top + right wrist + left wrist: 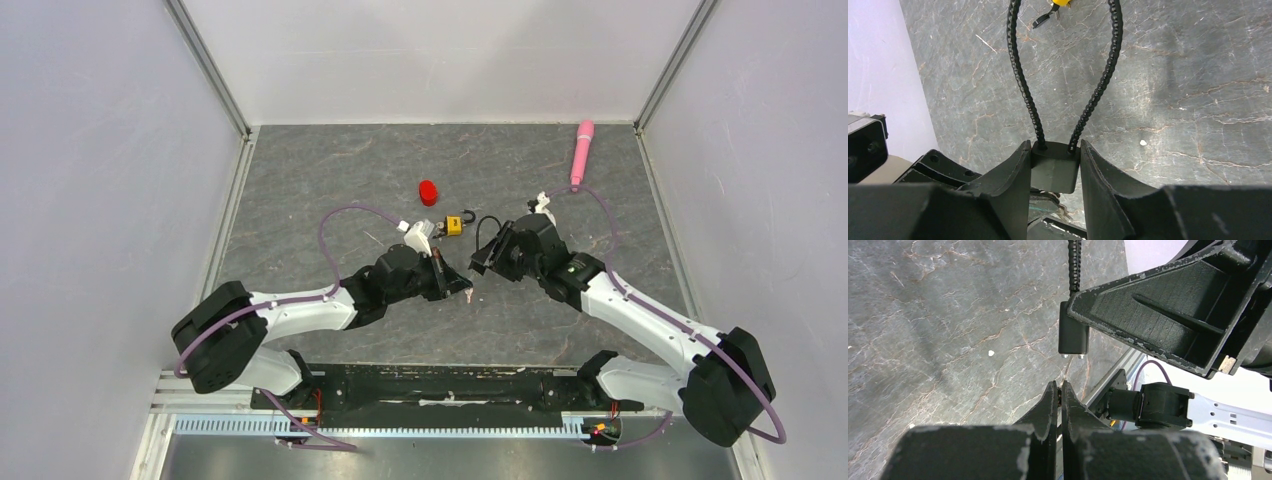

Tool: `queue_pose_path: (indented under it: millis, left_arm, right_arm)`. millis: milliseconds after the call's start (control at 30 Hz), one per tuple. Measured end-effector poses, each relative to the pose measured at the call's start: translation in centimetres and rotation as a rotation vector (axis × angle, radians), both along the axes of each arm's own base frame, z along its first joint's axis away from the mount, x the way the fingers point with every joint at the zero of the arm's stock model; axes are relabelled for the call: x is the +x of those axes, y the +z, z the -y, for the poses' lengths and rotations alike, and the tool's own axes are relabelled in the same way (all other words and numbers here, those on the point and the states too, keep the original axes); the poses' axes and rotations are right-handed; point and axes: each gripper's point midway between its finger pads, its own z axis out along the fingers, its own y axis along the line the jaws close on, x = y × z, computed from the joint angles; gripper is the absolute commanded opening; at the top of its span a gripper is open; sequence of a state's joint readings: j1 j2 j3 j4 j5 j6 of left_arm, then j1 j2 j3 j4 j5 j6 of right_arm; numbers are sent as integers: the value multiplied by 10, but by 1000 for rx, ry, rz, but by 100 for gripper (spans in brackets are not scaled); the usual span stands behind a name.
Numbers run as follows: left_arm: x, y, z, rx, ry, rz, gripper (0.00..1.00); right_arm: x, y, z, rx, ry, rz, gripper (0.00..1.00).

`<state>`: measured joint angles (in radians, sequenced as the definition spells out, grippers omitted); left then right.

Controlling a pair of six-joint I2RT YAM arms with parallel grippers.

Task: Unlock with the key

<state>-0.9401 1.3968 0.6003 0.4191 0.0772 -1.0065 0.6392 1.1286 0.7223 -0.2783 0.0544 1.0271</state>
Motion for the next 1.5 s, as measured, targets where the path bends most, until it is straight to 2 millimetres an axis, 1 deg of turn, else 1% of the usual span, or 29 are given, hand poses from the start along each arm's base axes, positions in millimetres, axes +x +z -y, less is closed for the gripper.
queue_pose_path:
  millis: [500,667,800,933,1233,1500]
  left_arm:
    - [3,0,0,41,17,-17,2]
    - [4,-1,-1,50,29,-21,2]
    - [7,-1,-2,48,66,-50,2]
    - [7,-1,-2,38,90,-80,2]
    - [8,1,-1,28,91,-76,2]
    - [9,-4,-4,23,112,-68,2]
  right_arm:
    - [3,-7,-6,-38,0,22,0]
    - [3,-7,-7,-48,-5,34,0]
    - [5,-4,-7,-50,-19,63,0]
    - [3,-4,-6,-48,-32,95,0]
    - [4,-3,-8,-43,-43,129,0]
    - [0,-1,-13,-45,-57,147,0]
